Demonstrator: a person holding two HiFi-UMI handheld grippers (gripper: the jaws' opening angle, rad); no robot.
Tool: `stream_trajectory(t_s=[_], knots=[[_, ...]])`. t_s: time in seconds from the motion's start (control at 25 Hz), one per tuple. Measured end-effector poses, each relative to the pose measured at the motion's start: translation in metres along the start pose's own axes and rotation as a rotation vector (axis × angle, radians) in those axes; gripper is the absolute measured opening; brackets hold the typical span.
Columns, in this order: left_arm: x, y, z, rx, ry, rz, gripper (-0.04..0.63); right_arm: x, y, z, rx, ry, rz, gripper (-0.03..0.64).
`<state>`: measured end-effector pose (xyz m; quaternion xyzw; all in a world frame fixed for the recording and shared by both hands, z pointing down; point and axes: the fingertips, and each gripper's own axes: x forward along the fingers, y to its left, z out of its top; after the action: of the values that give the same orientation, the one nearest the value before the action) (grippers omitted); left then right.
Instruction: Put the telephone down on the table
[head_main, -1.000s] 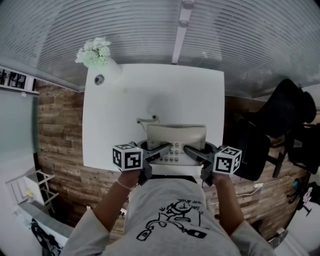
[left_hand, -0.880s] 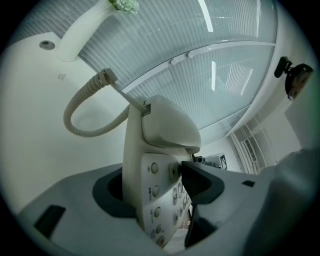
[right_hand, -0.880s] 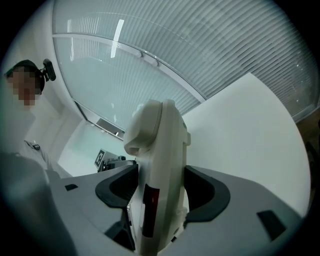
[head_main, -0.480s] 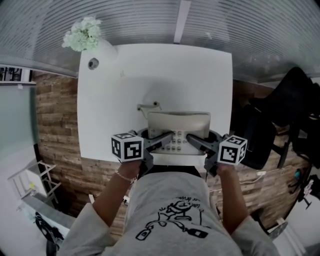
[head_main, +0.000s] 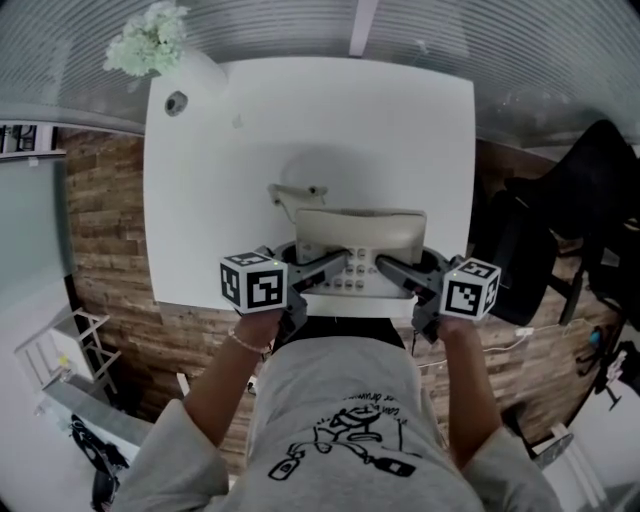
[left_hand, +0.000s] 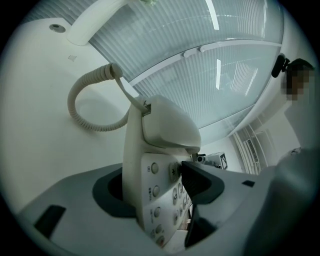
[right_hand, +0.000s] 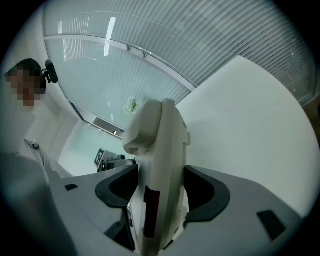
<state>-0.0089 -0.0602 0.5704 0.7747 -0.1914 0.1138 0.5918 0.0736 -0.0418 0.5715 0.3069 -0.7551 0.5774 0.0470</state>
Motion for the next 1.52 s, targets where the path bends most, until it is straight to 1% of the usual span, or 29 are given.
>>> stream_trajectory(t_s=[0.24,0.76,1.16,1.52], knots=[[0.004,0.011,-0.012,-0.022,0.003,0.009,0.275,0.003,-0.010,-0.011,0.018,0.015,-0.004,0.296],[0.014,0.031,-0.030,-0.020,0.017,0.036,0.281,0.010,-0.031,-0.031,0.049,0.043,-0.017,0.296],[0.019,0.046,-0.039,-0.041,0.012,0.045,0.285,0.015,-0.046,-0.042,0.064,0.069,-0.036,0.296],[0.022,0.056,-0.044,-0.030,0.013,0.064,0.290,0.021,-0.056,-0.049,0.072,0.089,-0.052,0.296]])
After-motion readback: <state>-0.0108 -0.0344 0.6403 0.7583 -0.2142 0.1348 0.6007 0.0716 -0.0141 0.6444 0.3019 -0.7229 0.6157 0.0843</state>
